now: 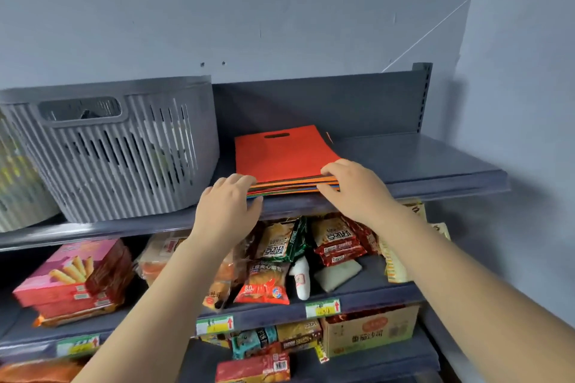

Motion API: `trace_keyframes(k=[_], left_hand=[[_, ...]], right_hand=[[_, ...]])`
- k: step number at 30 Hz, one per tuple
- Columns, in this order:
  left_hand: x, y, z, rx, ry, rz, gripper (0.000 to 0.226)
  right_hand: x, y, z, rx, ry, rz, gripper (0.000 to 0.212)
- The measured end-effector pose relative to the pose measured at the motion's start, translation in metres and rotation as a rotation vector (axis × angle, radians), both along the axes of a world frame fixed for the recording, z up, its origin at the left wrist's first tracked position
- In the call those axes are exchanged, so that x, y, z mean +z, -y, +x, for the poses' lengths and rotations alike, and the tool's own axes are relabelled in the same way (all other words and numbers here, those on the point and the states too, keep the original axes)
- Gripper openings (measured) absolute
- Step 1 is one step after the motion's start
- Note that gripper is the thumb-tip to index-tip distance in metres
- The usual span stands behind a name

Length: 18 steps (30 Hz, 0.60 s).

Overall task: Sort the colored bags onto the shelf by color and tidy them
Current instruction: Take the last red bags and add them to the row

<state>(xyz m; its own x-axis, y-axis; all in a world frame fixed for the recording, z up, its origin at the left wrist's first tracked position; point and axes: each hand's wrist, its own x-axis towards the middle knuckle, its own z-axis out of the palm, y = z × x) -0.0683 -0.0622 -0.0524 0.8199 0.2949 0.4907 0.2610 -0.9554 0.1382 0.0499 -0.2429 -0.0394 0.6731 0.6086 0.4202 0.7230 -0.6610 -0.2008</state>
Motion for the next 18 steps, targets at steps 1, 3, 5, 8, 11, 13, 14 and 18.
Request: trace_keyframes(k=[1, 3, 5, 8, 11, 13, 14, 18], left_hand=[[0.0, -0.003, 0.009, 0.015, 0.015, -0.014, 0.041], [-0.001, -0.009, 0.022, 0.042, 0.036, -0.045, 0.04], [-0.002, -0.016, 0.033, 0.06, 0.059, -0.078, 0.038], [-0.002, -0.025, 0.042, 0.078, 0.088, -0.114, 0.036], [-0.003, -0.033, 0.049, 0.091, 0.111, -0.147, 0.034], [-0.004, -0.038, 0.052, 0.095, 0.126, -0.164, 0.034], [-0.005, -0.04, 0.054, 0.096, 0.133, -0.173, 0.034], [-0.009, -0.048, 0.055, 0.079, 0.164, -0.22, 0.034]], right_hand=[[0.0, -0.005, 0.015, 0.021, 0.003, -0.018, 0.039], [-0.001, -0.017, 0.04, 0.065, -0.002, -0.096, 0.044], [-0.002, -0.031, 0.062, 0.105, -0.016, -0.216, 0.049], [-0.007, -0.047, 0.085, 0.144, -0.105, -0.351, 0.052], [-0.012, -0.053, 0.095, 0.165, -0.192, -0.37, 0.054], [-0.012, -0.051, 0.097, 0.154, -0.145, -0.359, 0.055], [-0.011, -0.05, 0.097, 0.147, -0.112, -0.354, 0.055], [-0.006, -0.04, 0.092, 0.133, -0.02, -0.308, 0.048]])
